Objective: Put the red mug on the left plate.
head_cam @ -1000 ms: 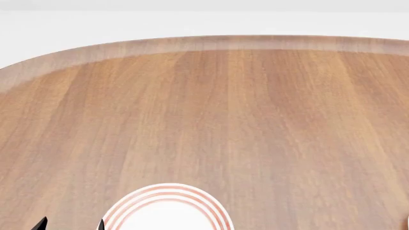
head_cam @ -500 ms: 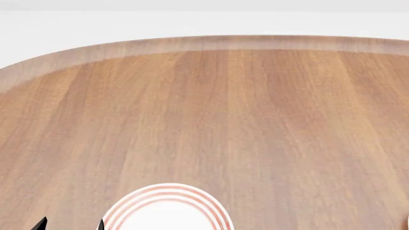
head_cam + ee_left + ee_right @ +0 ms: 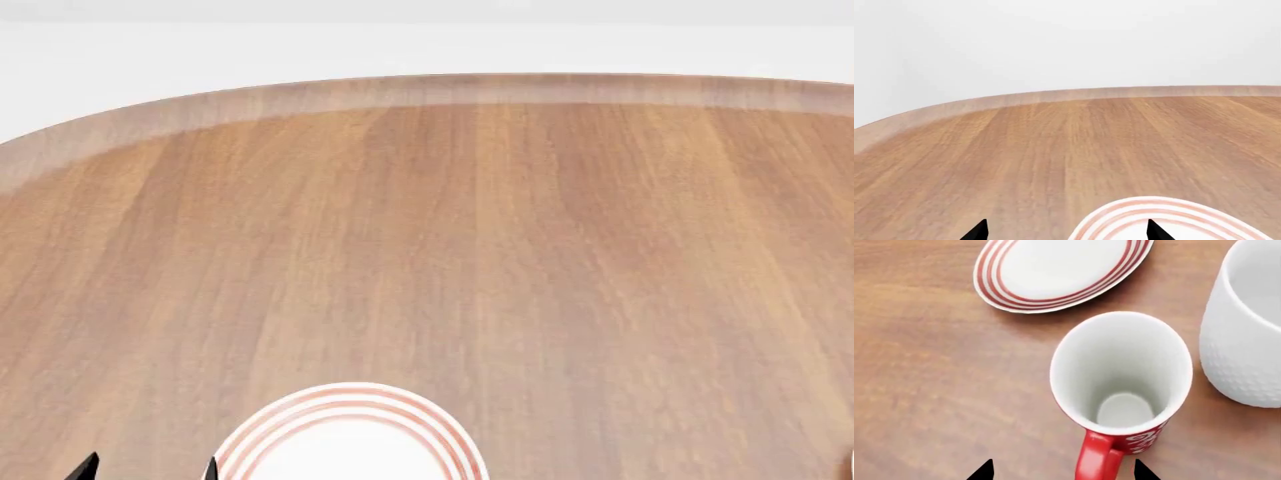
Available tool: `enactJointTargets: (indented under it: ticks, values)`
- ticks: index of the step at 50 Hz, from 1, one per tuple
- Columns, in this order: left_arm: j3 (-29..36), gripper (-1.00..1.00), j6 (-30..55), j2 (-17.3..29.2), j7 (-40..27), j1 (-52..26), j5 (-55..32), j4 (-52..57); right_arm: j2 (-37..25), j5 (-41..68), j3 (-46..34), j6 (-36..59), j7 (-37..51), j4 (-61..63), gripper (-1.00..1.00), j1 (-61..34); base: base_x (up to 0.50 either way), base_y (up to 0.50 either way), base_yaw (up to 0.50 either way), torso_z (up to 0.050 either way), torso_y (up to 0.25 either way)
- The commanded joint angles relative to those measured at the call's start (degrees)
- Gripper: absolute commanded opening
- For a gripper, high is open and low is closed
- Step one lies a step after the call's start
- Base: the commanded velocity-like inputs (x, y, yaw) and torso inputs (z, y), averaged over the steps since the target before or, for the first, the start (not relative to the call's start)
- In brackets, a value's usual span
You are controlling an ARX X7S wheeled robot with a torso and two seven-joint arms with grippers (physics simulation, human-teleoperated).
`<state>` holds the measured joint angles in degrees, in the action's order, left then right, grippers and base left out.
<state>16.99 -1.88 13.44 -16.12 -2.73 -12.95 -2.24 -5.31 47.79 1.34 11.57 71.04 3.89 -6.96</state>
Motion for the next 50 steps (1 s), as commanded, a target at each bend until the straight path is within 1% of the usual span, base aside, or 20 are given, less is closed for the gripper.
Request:
enactJointTargets:
  ticks: [1,4,5,24,26,30,34,39,40,44,45,46,50]
  values:
    - [0.21,1.00,-0.07,0.19,-0.16,-0.05,-0.25,-0.01,-0.40,0.01,-0.48,-0.98,-0.11,-1.30,1.00,-0.15,0.00,0.00,0.00,0.000,0.000]
    - [0.28,1.00,-0.07,0.23,-0.21,-0.07,-0.29,0.00,-0.47,0.16,-0.68,-1.06,0.01,-0.95,1.00,-0.01,0.00,0.00,0.00,0.000,0.000]
    - [0.29,1.00,-0.08,0.25,-0.23,-0.05,-0.32,0.02,-0.47,0.28,-0.71,-1.07,0.04,-0.92,-1.00,0.00,0.00,0.00,0.00,0.000,0.000]
    - [0.73,1.00,-0.22,0.53,-0.59,-0.19,-0.58,-0.06,-1.82,-0.32,-2.47,-1.42,0.17,0.87,-1.00,0.24,0.00,0.00,0.00,0.000,0.000]
    - [0.77,1.00,-0.27,0.56,-0.60,-0.22,-0.62,-0.12,-2.33,-1.56,-3.36,-1.94,-0.20,2.83,-1.00,0.52,0.00,0.00,0.00,0.000,0.000]
    - [0.84,1.00,-0.21,0.65,-0.68,-0.20,-0.75,0.01,-4.25,-1.83,-5.31,0.77,0.76,7.53,-1.00,0.22,0.00,0.00,0.00,0.000,0.000]
    - [0.93,1.00,-0.46,0.68,-0.70,-0.21,-0.79,-0.25,-5.80,-1.75,-8.35,1.70,-2.81,11.29,-1.00,-0.06,0.00,0.00,0.00,0.000,0.000]
    - [0.97,1.00,-0.66,0.73,-0.64,-0.41,-0.98,-0.62,-7.30,-2.86,-10.82,2.30,-4.39,15.76,-1.00,-0.25,0.00,0.00,0.00,0.000,0.000]
    - [1.00,1.00,-0.68,0.75,-0.67,-0.38,-0.98,-0.61,-7.35,-2.65,-11.24,1.15,-6.48,16.60,-1.00,-0.17,0.00,0.00,0.00,0.000,0.000]
    - [1.06,1.00,-0.84,0.76,-0.65,-0.60,-1.07,-0.99,-8.67,-2.92,-13.04,2.81,-7.09,19.00,-1.00,-0.83,0.00,0.00,0.00,0.000,0.000]
    - [1.08,1.00,-0.90,0.78,-0.66,-0.54,-1.09,-0.96,-9.15,-3.71,-14.19,2.20,-9.04,20.04,-1.00,-1.07,0.00,0.00,0.00,0.000,0.000]
    - [1.10,1.00,-0.90,0.79,-0.70,-0.55,-1.09,-0.95,-9.49,-3.47,-14.76,3.35,-8.76,20.48,-1.00,-1.53,0.00,0.00,0.00,0.000,0.000]
    - [1.18,1.00,-0.98,0.86,-0.76,-0.56,-1.15,-0.98,-10.53,-6.99,-17.40,2.38,-10.97,22.84,-1.00,-1.98,0.00,0.00,0.00,0.000,0.000]
